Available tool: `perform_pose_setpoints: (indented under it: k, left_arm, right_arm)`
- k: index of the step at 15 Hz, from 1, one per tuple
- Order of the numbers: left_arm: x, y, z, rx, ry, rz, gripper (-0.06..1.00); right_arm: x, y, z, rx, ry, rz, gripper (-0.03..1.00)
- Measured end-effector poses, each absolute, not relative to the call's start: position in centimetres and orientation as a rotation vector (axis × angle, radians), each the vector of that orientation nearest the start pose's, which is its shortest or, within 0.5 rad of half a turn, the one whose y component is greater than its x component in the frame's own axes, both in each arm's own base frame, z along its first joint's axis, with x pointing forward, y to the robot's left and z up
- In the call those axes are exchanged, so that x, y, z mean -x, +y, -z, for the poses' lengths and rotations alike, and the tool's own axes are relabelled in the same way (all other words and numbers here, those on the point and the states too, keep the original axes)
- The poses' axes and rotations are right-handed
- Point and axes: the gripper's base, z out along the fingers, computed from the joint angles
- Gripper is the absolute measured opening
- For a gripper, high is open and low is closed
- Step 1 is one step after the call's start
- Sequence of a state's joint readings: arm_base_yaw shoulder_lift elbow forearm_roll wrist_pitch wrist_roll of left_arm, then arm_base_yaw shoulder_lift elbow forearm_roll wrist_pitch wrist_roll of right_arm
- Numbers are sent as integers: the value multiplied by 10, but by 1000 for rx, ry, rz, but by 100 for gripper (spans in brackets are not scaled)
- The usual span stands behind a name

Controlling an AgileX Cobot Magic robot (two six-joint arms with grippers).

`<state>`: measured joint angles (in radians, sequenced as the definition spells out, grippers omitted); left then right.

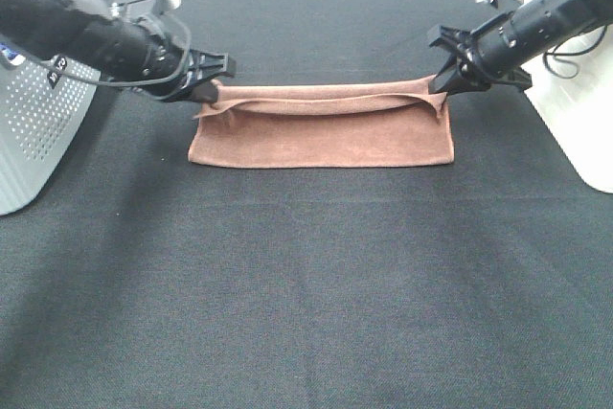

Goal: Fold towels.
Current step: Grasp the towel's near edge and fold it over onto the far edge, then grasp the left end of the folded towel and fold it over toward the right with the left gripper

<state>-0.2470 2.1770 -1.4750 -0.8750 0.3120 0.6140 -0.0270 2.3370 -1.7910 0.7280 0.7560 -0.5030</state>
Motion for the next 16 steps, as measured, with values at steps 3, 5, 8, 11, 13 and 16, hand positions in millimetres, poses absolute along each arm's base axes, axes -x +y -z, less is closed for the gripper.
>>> perform_pose_setpoints:
  k: [3, 5, 8, 11, 13, 16]
  left_arm:
    - [-452, -137, -132, -114, 2441, 515, 5]
    - [-452, -136, -127, -96, 2457, 518, 25]
    - [-455, -135, -129, -92, 2436, 488, 66]
    - [-453, -123, -128, -33, 2506, 503, 70]
    - [-453, -104, -124, 89, 2568, 487, 70]
    - [-454, -97, -122, 156, 2581, 476, 70]
  right_arm:
    - [-500, 28, -131, 24, 2594, -637, 22]
    - [-500, 28, -128, 24, 2601, -638, 49]
    - [-499, 27, -131, 46, 2606, -622, 70]
    - [-486, 25, -146, 47, 2730, -598, 72]
    - [-479, 23, -144, 12, 2824, -587, 72]
    - [-477, 23, -142, -1, 2855, -582, 72]
